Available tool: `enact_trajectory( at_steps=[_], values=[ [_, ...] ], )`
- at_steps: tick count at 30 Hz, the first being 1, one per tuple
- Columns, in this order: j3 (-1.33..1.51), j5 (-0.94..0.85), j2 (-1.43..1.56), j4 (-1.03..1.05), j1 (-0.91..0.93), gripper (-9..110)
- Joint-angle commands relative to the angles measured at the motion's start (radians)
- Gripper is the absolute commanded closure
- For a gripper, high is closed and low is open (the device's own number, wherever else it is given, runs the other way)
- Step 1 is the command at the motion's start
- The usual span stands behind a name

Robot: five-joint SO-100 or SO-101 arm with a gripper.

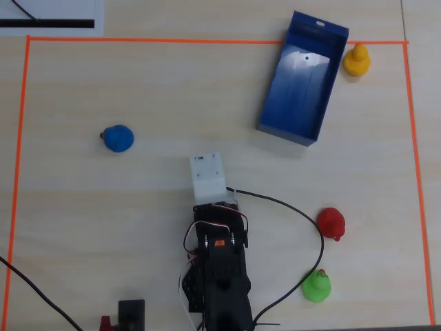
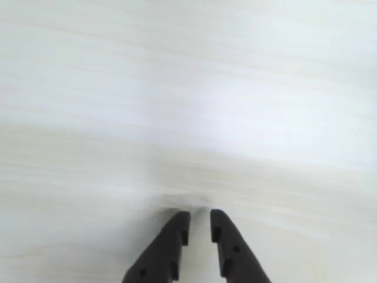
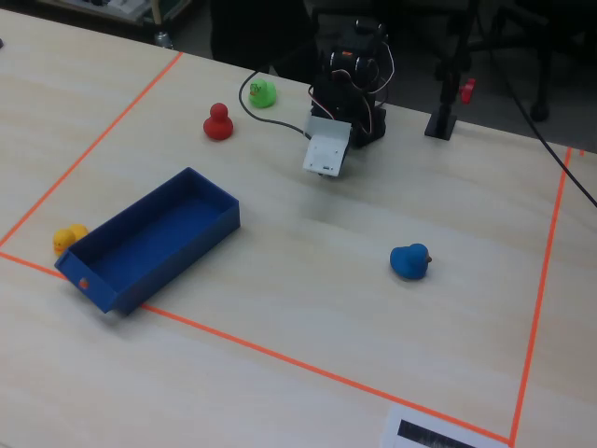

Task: Grasp red duck and put it into box.

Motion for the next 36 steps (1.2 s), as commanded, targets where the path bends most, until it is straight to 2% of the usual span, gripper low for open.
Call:
enact_trajectory(
  at_steps=[1, 36],
  values=[
    [0.000, 0.003, 0.000, 0.029, 0.005, 100],
    [0.002, 0.009, 0.000, 0.029, 0.031, 101]
  ],
)
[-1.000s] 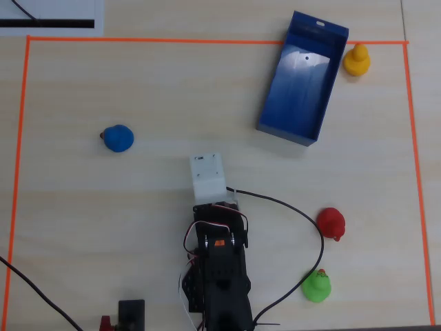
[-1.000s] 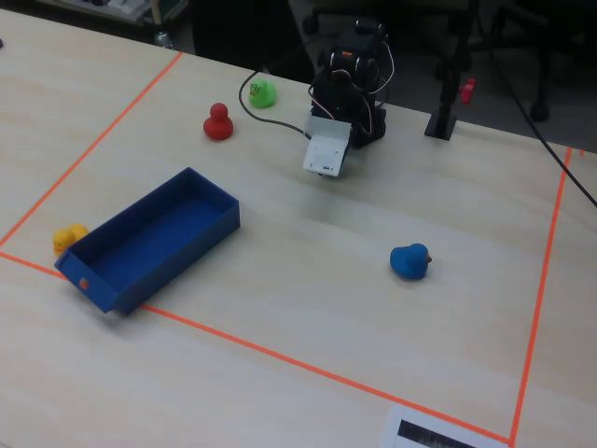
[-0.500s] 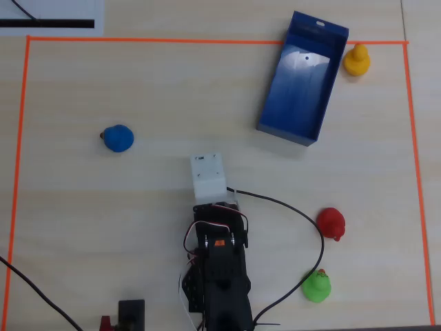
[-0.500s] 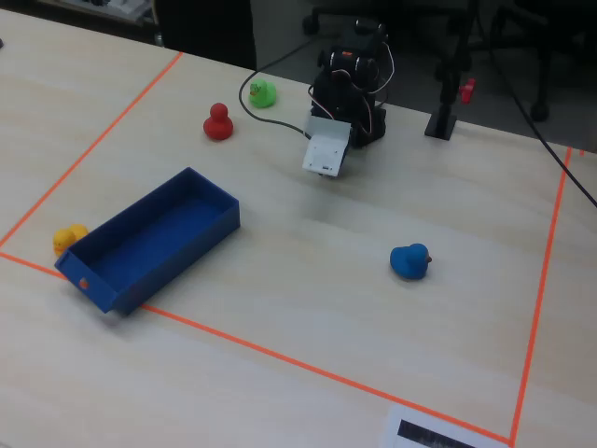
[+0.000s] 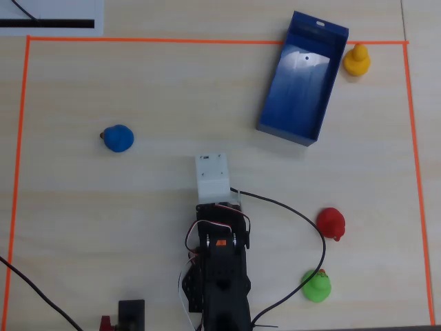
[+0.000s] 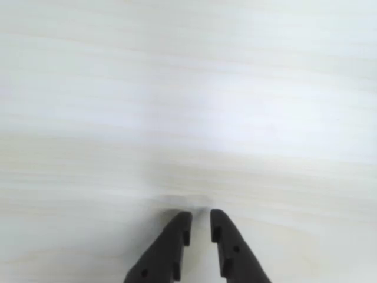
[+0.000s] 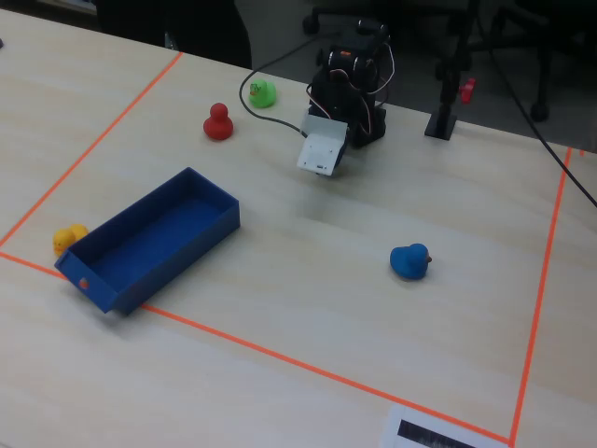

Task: Grasp red duck and put it into box.

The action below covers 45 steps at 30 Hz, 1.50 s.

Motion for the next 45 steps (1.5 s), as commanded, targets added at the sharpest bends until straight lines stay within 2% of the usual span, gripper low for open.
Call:
enact_trajectory(
  at_steps=[1, 6, 11, 17, 24, 30, 36, 41, 45],
  values=[
    [0.002, -0.002, 0.000, 0.028, -0.021, 101],
    [-0.006, -0.015, -0.017, -0.009, -0.029, 101],
    [-0.121, -0.043, -0.150, -0.146, 0.002, 101],
    [-0.425, -0.046, -0.402, -0.259, 0.052, 100],
    [-0.907, -0.035, -0.821, -0.192, 0.196, 93],
    [-1.266, -0.032, -1.120, -0.261, 0.396, 88],
    [-1.468, 0.008, -1.313, -0.367, 0.678, 81],
    [-1.462, 0.018, -1.364, -0.368, 0.928, 73],
    [-1.351, -0.048, -1.355, -0.403, 1.101, 70]
  ],
)
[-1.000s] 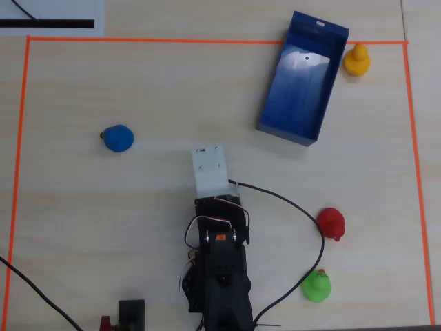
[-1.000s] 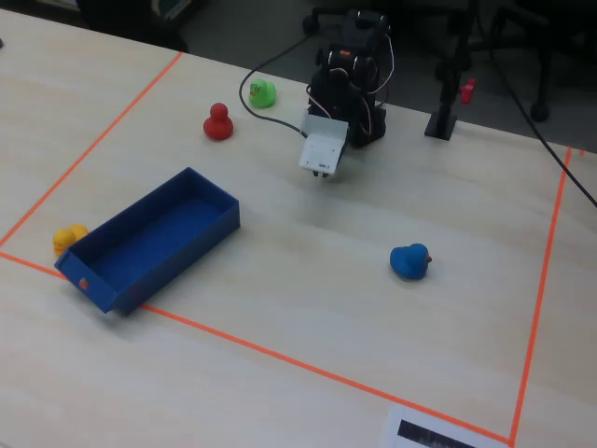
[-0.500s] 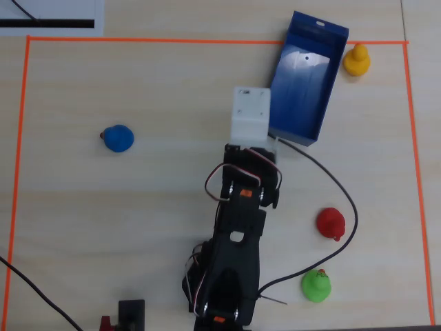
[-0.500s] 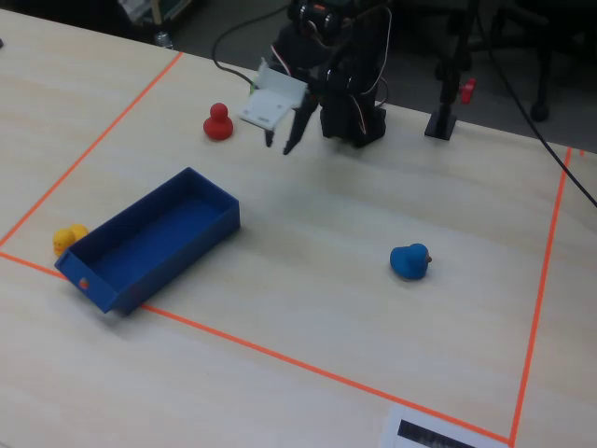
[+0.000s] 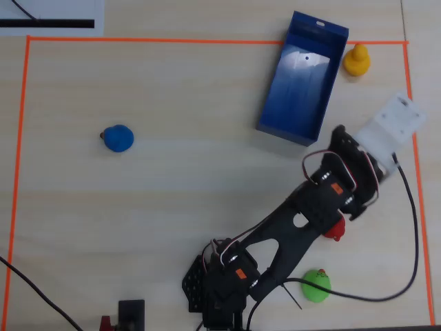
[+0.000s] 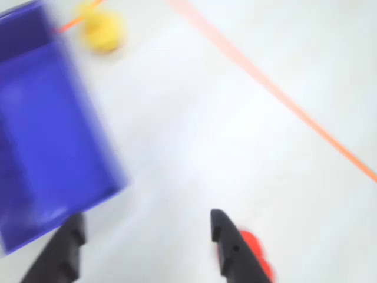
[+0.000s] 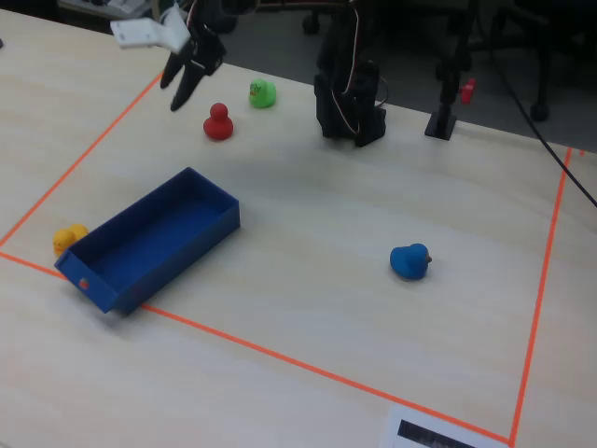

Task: Grasp red duck and put it into box.

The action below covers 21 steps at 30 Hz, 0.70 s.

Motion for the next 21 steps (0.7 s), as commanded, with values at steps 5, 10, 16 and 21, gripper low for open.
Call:
enact_trajectory(
  at_steps=[5, 10, 16, 21],
  values=[
    [0.242, -0.118, 0.055, -0.110, 0.304, 70],
    [0.393, -0.146, 0.101, -0.141, 0.370, 70],
    [0.520, -0.173, 0.150, -0.195, 0.370, 68],
    [0.568, -0.189, 0.141, -0.247, 0.359, 68]
  ],
)
